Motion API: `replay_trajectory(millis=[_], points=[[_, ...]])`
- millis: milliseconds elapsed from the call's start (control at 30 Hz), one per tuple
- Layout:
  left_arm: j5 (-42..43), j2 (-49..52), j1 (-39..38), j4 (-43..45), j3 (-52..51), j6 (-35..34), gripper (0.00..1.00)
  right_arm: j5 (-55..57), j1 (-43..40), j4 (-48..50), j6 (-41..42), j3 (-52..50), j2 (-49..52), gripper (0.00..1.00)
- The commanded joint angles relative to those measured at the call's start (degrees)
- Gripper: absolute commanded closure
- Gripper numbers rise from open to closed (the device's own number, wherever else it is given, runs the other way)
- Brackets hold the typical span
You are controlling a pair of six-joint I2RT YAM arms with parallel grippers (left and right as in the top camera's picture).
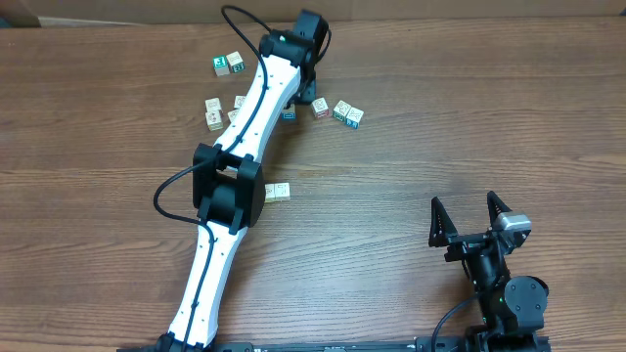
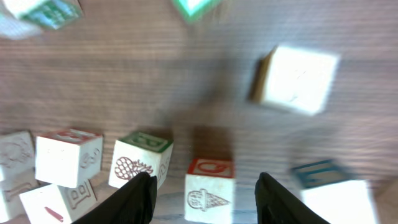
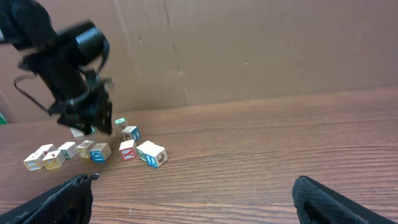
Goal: Form a horizontal line
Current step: 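Grasp the blue-rimmed pretzel block with the left gripper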
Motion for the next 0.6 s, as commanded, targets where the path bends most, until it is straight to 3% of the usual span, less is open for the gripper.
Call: replay_trajectory(millis=[0, 67, 233, 567], points=[[5.14, 0.42, 0.02, -0.59, 6.14, -4.61, 0.48, 0.33, -0.26, 0.28, -0.22, -0.59, -0.46, 0.0], [7.3, 0.42, -0.11, -1.18, 7.19, -8.26, 0.44, 0.33, -0.26, 0.28, -0.22, -0.59, -0.46, 0.0], [10.69, 0.46, -1.09, -0.92, 5.29, -17.0, 0.44, 0.33, -0.26, 0.28, -0.22, -0.59, -0.46, 0.0], [9.44, 0.46, -3.63, 2.82, -0.39, -17.7, 0.46, 0.33, -0.26, 0.28, -0.22, -0.59, -0.46, 0.0]])
